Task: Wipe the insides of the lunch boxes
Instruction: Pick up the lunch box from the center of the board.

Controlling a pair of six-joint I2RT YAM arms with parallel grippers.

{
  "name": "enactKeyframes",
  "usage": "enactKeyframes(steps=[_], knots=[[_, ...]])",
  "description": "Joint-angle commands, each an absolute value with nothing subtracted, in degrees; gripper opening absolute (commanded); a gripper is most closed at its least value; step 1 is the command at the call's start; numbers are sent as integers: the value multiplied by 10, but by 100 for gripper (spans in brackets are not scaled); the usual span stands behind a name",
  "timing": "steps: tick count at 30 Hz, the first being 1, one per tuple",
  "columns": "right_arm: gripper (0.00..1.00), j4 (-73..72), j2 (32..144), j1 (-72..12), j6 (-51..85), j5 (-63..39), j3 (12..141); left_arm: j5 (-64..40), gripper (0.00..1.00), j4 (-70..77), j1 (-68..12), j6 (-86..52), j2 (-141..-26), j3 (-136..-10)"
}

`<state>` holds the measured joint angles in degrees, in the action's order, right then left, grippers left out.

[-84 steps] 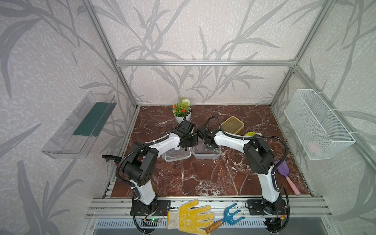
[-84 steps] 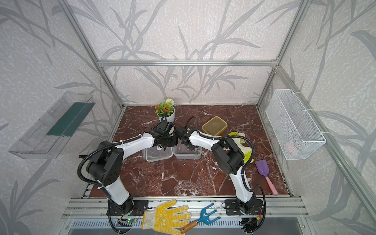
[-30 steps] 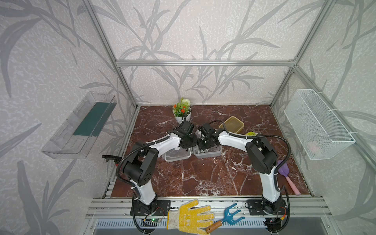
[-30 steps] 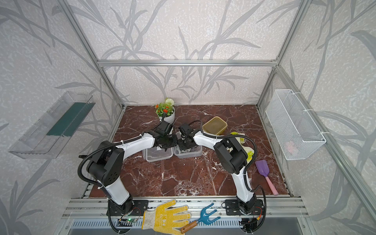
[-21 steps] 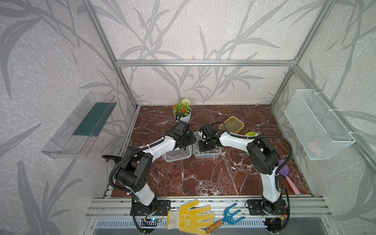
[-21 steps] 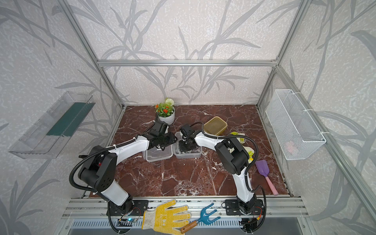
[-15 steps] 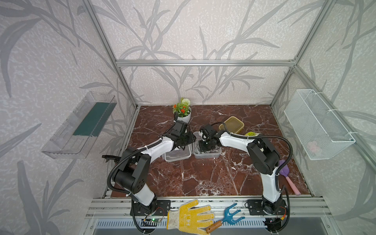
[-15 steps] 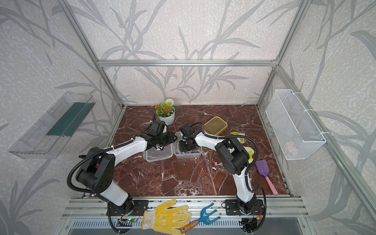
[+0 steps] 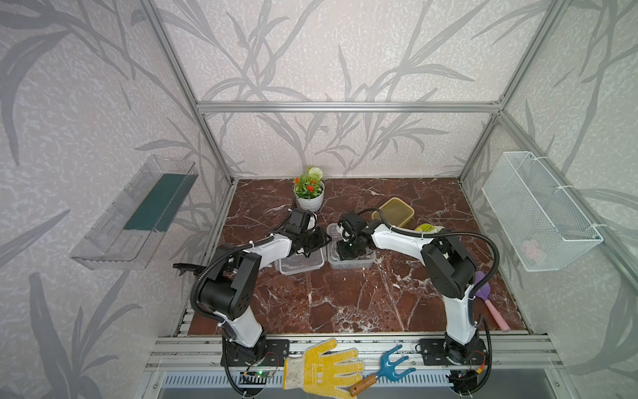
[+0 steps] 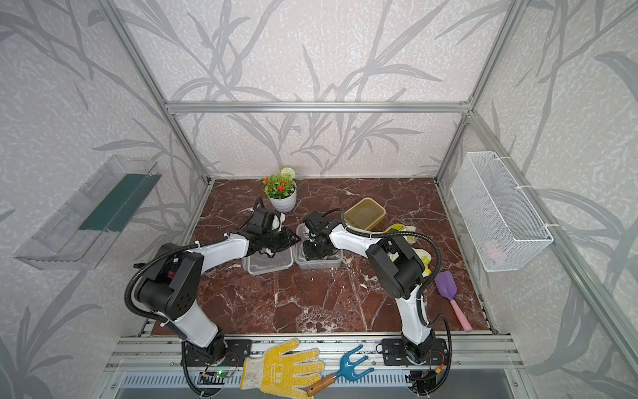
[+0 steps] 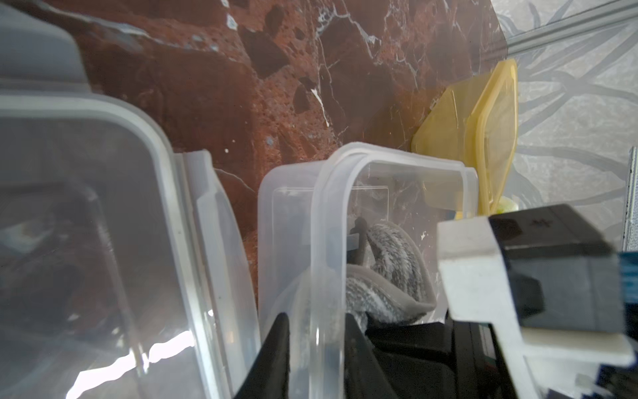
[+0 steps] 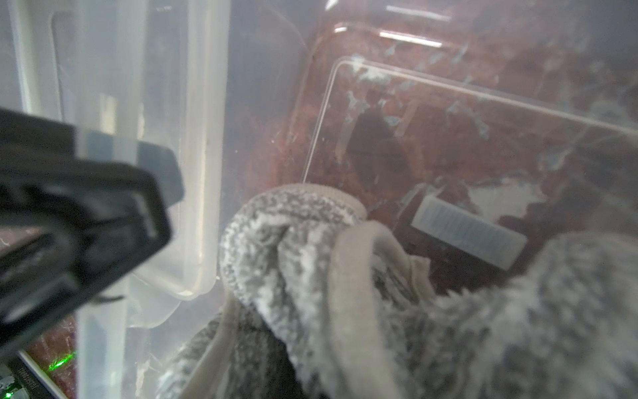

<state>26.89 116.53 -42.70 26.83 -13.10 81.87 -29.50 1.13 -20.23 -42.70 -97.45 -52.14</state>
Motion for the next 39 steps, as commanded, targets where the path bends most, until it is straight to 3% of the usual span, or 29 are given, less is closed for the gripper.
enactKeyframes(steps=[1, 8, 18, 27, 39], knots=[[0, 299, 1135, -426, 286, -146, 850, -308, 23, 24, -203, -433, -986, -524], [0, 265, 1143, -409, 332, -214, 869, -315, 20, 55, -209, -445, -985, -515], [0, 289, 1178, -395, 318, -187, 905, -313, 18, 62, -213, -457, -971, -512], [0, 310, 1154, -419, 291, -224, 824, -274, 18, 4, -211, -440, -964, -535], [0, 497, 1138, -422, 166, -191, 849, -217, 18, -66, -213, -403, -969, -572]])
